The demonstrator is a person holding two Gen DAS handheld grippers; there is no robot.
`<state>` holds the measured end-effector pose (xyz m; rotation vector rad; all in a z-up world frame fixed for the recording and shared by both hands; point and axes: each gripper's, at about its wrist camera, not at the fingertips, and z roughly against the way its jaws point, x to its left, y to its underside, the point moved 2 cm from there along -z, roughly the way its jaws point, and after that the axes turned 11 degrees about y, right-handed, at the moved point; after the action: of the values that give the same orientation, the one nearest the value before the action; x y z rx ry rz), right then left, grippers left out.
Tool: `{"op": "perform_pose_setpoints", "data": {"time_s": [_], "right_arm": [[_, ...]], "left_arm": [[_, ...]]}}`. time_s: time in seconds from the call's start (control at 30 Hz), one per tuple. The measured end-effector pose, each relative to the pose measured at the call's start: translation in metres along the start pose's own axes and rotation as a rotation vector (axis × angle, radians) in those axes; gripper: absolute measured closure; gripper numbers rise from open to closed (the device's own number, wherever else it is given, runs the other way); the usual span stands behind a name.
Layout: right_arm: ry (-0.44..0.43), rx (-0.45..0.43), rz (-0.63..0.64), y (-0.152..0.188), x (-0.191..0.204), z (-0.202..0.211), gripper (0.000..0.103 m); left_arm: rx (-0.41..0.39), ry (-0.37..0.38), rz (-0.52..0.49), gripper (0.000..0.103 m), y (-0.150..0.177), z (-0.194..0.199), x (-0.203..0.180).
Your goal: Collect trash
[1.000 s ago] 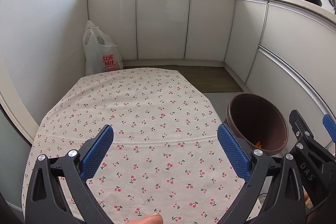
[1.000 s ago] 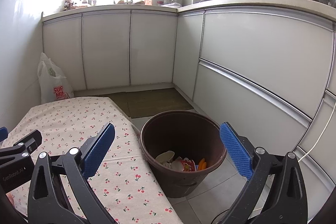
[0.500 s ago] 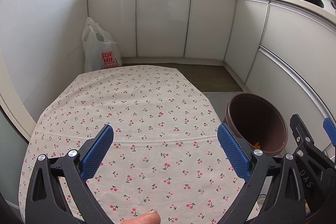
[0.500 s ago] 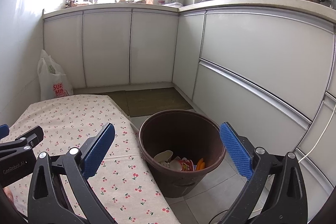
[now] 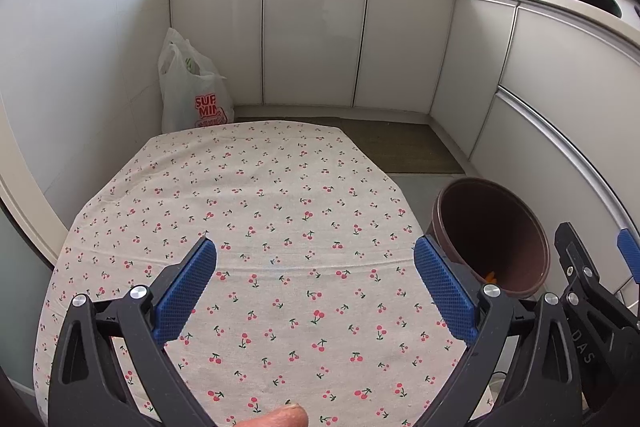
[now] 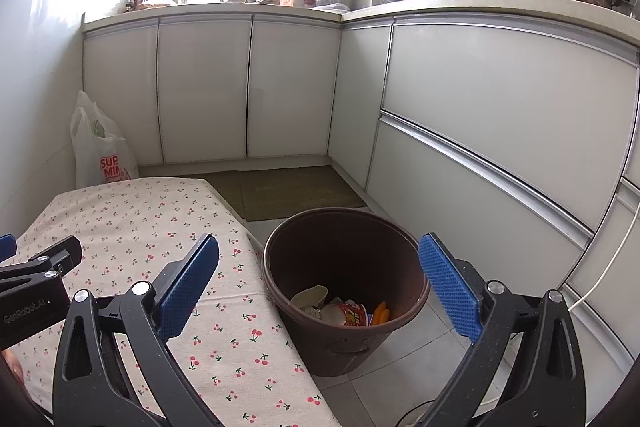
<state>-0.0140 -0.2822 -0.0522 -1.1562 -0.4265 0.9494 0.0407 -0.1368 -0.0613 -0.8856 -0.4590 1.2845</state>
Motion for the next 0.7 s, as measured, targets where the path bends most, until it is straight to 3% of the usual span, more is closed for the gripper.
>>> {"op": "perform_pose_setpoints", "data": {"time_s": [0.7], "right_arm": [[0.002, 0.002, 0.008, 0.0014, 0.002, -0.0013, 0.007]], "left_arm": [[0.016, -0.006, 0.01, 0.007, 0.0033, -0.0063, 0.0011]]}}
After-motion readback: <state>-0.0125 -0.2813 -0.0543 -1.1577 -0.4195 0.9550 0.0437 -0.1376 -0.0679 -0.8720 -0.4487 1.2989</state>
